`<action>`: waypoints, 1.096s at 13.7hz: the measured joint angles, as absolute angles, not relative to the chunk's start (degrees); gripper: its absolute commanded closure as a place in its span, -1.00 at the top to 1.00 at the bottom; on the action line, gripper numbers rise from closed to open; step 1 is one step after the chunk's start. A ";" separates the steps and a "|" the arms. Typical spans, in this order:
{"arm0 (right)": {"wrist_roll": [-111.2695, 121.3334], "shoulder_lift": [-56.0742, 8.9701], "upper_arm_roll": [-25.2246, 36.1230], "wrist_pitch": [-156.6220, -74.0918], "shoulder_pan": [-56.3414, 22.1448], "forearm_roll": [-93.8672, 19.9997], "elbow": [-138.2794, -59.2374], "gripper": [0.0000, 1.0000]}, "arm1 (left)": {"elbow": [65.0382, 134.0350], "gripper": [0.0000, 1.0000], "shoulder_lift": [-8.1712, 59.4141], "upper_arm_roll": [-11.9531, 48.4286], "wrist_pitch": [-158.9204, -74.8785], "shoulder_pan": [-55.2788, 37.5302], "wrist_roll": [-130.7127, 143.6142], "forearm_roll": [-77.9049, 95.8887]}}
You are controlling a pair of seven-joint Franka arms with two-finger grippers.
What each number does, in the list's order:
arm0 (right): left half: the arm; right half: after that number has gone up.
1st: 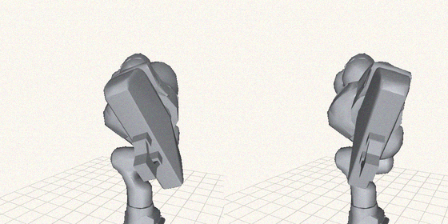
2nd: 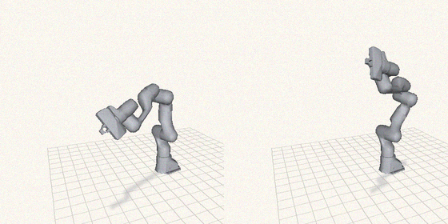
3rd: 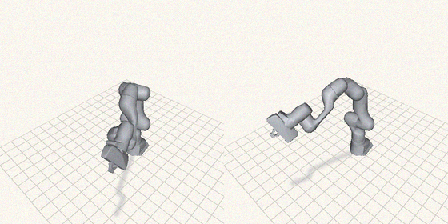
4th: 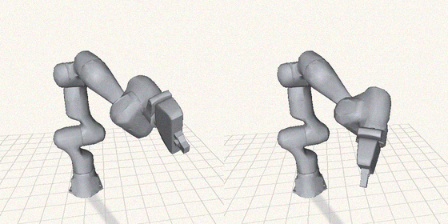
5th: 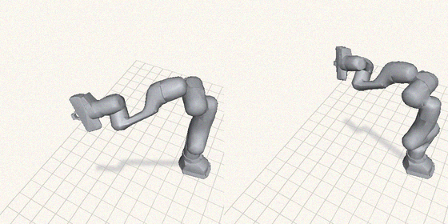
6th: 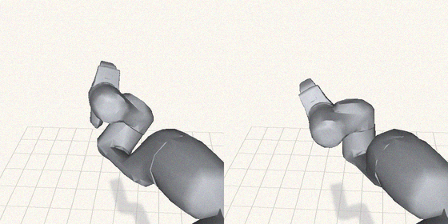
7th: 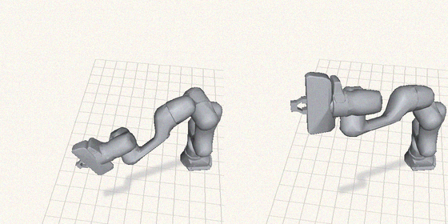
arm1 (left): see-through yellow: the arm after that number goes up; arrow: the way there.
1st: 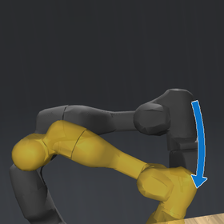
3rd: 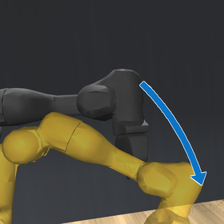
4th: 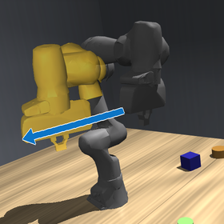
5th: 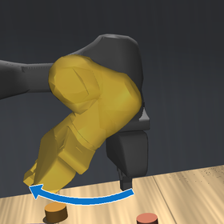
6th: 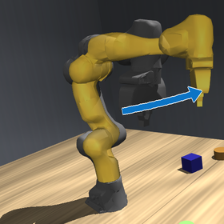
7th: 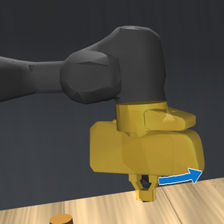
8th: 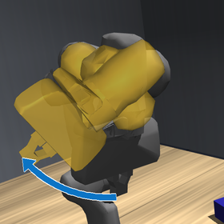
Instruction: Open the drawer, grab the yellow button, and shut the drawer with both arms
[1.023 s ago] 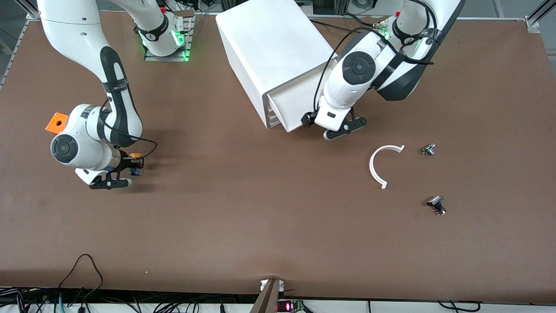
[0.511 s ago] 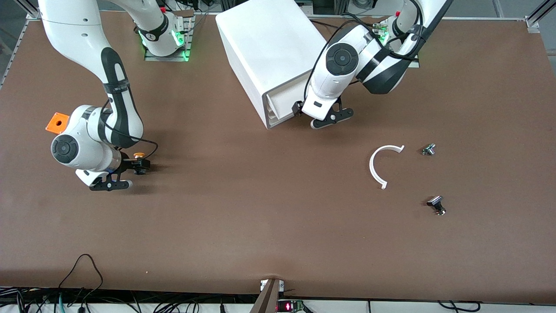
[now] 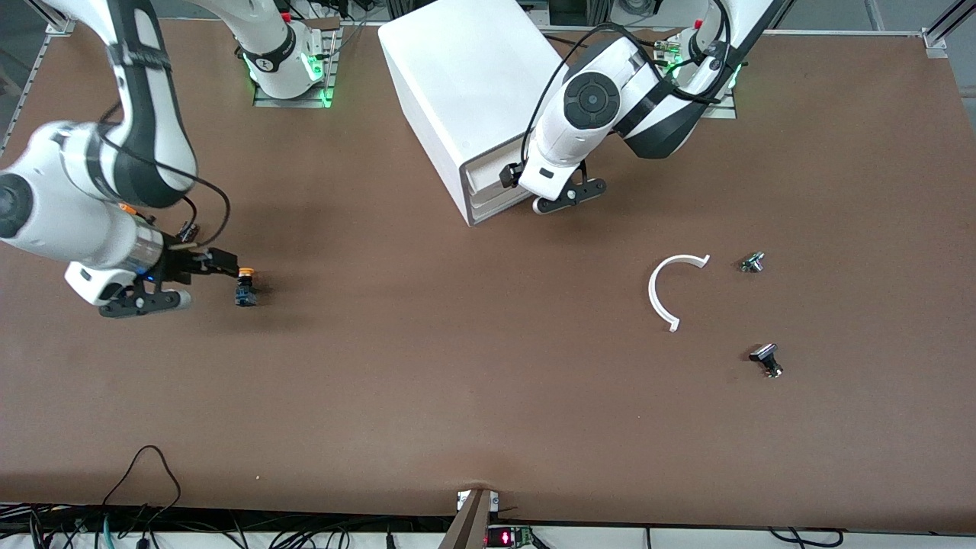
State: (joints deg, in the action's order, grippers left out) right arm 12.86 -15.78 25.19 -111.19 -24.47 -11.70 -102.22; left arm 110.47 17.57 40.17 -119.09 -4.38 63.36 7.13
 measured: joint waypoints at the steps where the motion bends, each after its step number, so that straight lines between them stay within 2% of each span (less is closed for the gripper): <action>1: 12.57 -14.60 25.23 -108.41 -24.46 -11.23 -100.95 0.98 | 110.55 0.95 17.59 40.17 -118.96 -4.37 63.38 7.61; 8: 8.61 -11.18 25.23 -89.86 -24.51 -6.84 -86.82 0.98 | 110.87 0.96 17.67 40.73 -118.28 -4.37 63.43 11.01; 13: 4.06 -10.77 24.68 -84.52 -24.49 -5.60 -82.99 0.98 | 110.85 0.96 17.75 40.92 -117.03 -4.39 63.43 11.06; 15: 1.02 -10.37 22.23 -82.35 -23.38 -5.35 -81.76 0.98 | 110.85 0.96 17.77 41.03 -117.01 -4.39 63.43 11.06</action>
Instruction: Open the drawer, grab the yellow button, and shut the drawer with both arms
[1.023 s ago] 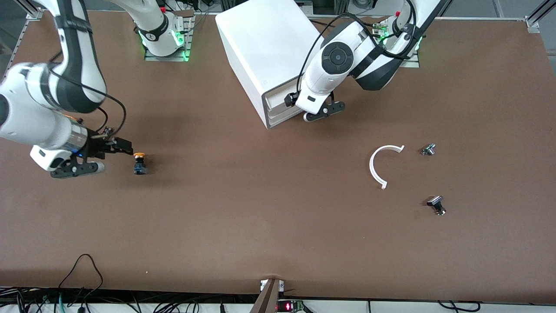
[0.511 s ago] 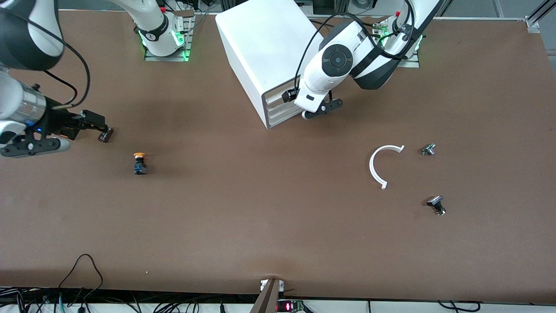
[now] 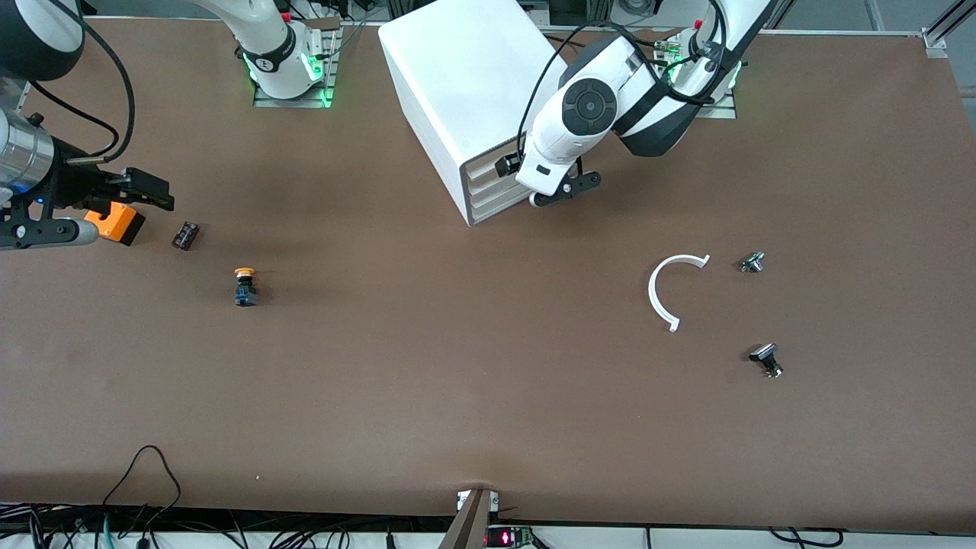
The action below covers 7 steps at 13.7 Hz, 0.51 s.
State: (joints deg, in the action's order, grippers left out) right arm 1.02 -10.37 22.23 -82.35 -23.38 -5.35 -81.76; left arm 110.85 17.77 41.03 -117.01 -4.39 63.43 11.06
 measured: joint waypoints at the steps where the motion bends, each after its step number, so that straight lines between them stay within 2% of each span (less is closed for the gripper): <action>1: -0.45 -9.93 19.27 -81.72 -21.42 -4.83 -81.40 0.98 | 110.85 0.96 17.80 41.08 -117.01 -4.39 63.43 11.06; 4: -3.85 -7.61 6.80 -81.29 -12.33 -2.60 -81.08 0.98 | 110.76 0.96 17.89 41.17 -116.99 -4.40 63.43 11.08; 7: -5.76 -6.04 -1.58 -80.76 -5.63 -1.81 -81.07 0.98 | 108.90 0.96 17.91 41.14 -115.91 -4.25 63.36 11.11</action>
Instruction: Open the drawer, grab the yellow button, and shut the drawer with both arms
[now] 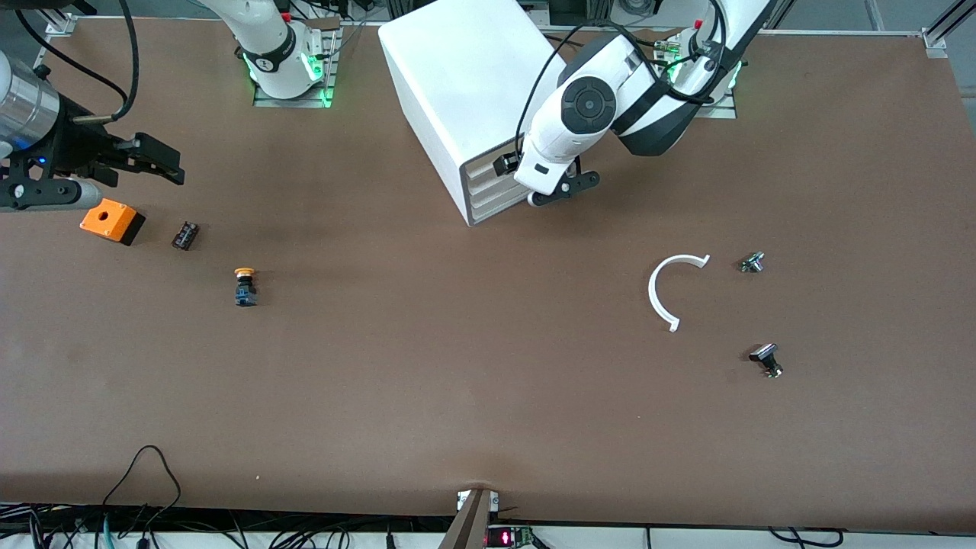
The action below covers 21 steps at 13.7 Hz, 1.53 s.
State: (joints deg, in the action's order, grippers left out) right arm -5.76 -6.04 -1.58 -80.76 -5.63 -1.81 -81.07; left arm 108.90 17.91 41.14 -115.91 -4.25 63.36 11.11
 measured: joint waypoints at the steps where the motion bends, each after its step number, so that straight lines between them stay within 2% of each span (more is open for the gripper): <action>1: -6.14 -5.75 -4.22 -80.74 -3.76 -1.00 -81.07 0.98 | 107.51 0.96 17.90 41.01 -115.08 -4.02 63.05 10.22; 4: -7.22 -4.26 -8.42 -80.05 -1.50 0.34 -81.06 0.98 | 102.67 0.96 17.89 40.40 -112.33 -1.18 58.82 2.36; 7: -8.80 -2.79 -8.49 -79.27 -1.14 0.34 -81.06 0.98 | 99.60 0.96 17.89 39.91 -109.51 5.08 49.72 -0.45; 11: -10.75 -1.34 -7.39 -78.65 -0.69 0.34 -81.05 0.98 | 94.00 0.96 17.84 39.81 -100.41 13.54 34.75 -8.88; 15: -10.78 -1.02 -5.53 -78.65 -0.45 0.34 -81.19 0.98 | 84.79 0.96 17.38 39.22 -90.64 18.04 20.75 -10.04; 16: -10.92 -1.07 -5.29 -78.65 -0.36 0.34 -81.23 0.98 | 83.26 0.96 16.69 37.28 -89.60 17.63 16.92 -10.08; 21: -11.09 -1.66 -5.59 -79.02 -0.34 0.33 -81.12 0.98 | 82.32 0.97 10.13 15.40 -90.91 4.96 6.78 -7.59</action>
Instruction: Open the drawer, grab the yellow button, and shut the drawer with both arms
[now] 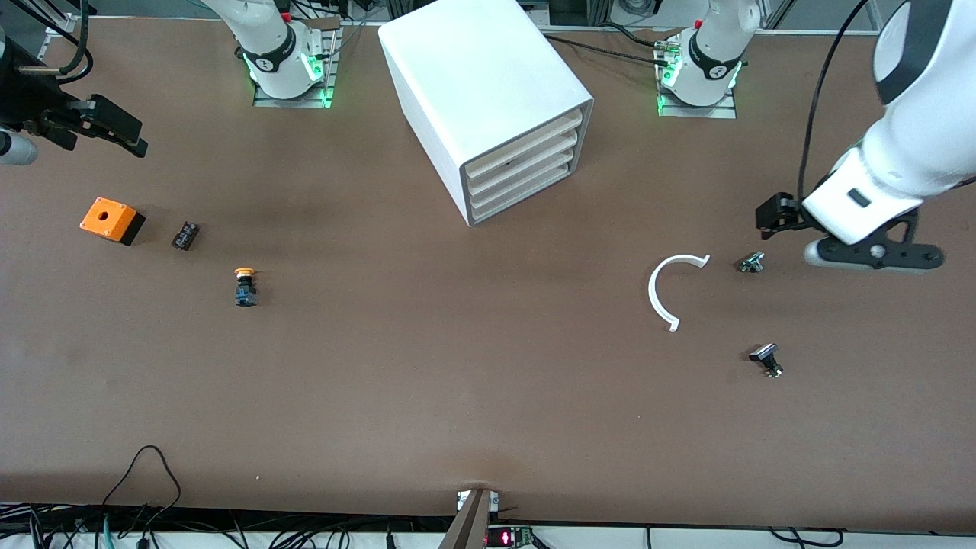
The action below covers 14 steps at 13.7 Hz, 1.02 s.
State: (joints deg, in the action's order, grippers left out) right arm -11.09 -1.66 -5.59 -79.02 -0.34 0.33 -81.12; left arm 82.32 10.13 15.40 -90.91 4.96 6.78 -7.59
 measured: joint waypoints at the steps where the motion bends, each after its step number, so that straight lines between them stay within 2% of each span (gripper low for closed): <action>1: -11.09 -1.78 -5.75 -79.06 -0.36 0.33 -81.11 0.98 | 83.08 0.97 8.79 10.50 -91.97 1.97 6.14 -5.06; 3: -11.10 -1.85 -5.91 -79.08 -0.37 0.33 -81.11 0.98 | 87.72 0.98 5.30 5.26 -95.65 -0.21 2.86 -1.26; 7: -11.14 -1.85 -6.05 -79.14 -0.56 0.33 -81.05 0.98 | 97.68 0.98 -1.84 3.49 -97.92 -0.57 1.84 -0.67; 14: -11.20 -1.85 -6.08 -79.16 -0.90 0.33 -81.02 0.98 | 98.68 0.98 -2.02 3.18 -97.86 -0.90 1.68 -0.81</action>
